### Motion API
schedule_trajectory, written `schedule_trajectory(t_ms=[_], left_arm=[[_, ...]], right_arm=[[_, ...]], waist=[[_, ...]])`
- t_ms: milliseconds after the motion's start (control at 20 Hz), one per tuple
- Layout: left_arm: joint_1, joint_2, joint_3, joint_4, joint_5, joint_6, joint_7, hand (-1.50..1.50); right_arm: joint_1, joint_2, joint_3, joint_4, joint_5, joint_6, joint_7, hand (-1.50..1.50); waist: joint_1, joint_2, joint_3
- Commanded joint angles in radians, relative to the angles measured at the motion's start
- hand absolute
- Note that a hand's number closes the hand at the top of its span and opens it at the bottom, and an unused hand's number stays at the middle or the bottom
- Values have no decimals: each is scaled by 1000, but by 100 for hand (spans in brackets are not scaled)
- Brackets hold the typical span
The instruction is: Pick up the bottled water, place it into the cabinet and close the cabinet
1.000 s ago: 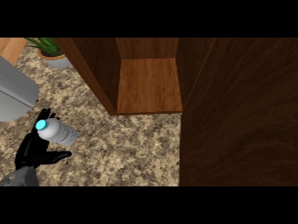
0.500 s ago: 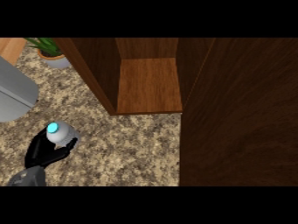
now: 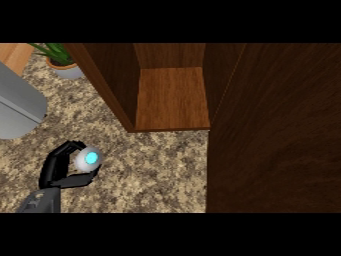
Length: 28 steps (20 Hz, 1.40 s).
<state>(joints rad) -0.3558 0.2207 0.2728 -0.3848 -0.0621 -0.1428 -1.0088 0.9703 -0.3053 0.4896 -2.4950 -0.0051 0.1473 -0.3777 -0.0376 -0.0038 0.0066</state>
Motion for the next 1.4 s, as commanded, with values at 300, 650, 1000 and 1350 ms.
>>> schedule_trajectory(t_ms=[300,650,1000,1350], left_arm=[[31,-189,-92,-76,-52,66,5,150],[45,-217,-232,-160,60,64,50,150],[-46,-220,-498,-333,314,278,265,150],[-117,-221,-682,-480,445,486,477,150]], right_arm=[[56,-53,-9,-154,-9,-35,54,-150],[109,-80,27,-168,31,-42,2,-150],[65,-92,-26,-100,-28,-34,-44,-150],[88,-108,-82,-116,-84,-37,-62,-150]], waist=[[21,1,-7],[8,-8,-8],[6,-3,-7],[6,3,-7]])
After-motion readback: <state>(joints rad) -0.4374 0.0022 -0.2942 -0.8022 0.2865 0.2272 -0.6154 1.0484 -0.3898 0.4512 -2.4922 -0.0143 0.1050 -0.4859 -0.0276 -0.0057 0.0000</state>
